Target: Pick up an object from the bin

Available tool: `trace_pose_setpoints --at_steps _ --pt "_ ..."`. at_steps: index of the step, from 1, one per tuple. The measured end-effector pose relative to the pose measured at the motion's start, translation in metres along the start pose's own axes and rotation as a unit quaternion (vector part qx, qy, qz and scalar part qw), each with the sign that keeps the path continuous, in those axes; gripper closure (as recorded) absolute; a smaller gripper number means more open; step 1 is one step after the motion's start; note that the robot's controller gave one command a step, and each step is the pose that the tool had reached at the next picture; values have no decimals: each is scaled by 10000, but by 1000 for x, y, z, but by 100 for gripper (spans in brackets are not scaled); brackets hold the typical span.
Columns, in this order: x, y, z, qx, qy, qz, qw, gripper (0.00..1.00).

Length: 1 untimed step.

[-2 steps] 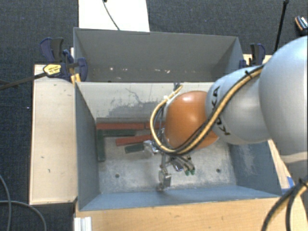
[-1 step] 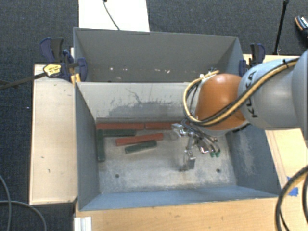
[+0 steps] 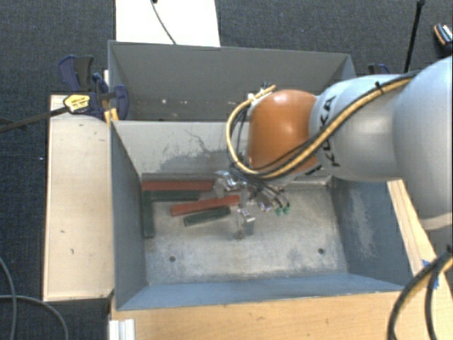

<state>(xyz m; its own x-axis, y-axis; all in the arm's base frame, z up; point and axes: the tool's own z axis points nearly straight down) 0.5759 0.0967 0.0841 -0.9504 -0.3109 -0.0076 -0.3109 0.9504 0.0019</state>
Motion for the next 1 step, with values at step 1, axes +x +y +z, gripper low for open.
trace_pose_setpoints --at_steps 1 --pt "-31 41 14 2 1 -656 9978 0"
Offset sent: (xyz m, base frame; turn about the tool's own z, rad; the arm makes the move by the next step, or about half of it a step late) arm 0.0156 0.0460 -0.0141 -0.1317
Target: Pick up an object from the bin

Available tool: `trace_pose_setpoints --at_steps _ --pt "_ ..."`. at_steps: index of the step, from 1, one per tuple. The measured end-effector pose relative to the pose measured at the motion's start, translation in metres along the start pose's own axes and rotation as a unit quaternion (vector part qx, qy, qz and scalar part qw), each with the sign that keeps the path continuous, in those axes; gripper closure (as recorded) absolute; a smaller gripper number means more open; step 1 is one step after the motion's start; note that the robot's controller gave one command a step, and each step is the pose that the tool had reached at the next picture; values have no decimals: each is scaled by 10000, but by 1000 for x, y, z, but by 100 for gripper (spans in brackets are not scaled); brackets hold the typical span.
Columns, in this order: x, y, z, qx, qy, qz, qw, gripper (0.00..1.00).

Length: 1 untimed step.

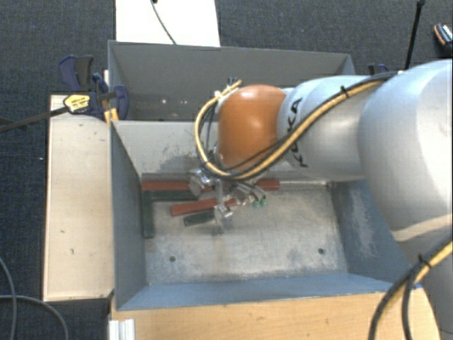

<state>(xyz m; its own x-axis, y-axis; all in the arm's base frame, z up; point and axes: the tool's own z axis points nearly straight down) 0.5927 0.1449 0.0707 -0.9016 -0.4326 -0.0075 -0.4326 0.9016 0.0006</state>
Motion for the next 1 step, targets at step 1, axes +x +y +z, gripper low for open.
trace_pose_setpoints --at_steps 1 --pt "-1 -2 -3 3 -21 53 10000 100"
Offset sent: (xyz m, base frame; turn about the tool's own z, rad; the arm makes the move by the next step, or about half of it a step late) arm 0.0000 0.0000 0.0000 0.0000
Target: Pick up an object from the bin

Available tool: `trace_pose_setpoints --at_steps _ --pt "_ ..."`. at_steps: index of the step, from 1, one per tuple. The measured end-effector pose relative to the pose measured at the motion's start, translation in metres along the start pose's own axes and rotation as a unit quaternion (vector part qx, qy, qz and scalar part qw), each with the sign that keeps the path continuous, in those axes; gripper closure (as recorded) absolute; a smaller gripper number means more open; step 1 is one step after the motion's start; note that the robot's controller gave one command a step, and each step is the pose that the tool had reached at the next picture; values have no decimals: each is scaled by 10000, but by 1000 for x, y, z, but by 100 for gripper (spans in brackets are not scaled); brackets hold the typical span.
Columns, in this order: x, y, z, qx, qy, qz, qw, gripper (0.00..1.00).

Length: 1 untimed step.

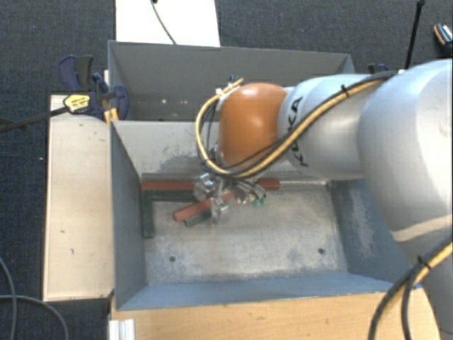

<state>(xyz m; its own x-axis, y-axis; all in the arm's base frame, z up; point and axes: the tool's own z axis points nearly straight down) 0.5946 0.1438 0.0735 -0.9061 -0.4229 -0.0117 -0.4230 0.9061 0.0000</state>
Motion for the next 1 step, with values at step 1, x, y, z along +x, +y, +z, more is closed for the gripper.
trace_pose_setpoints --at_steps 1 --pt "29 30 -137 4 5 -788 9969 100"
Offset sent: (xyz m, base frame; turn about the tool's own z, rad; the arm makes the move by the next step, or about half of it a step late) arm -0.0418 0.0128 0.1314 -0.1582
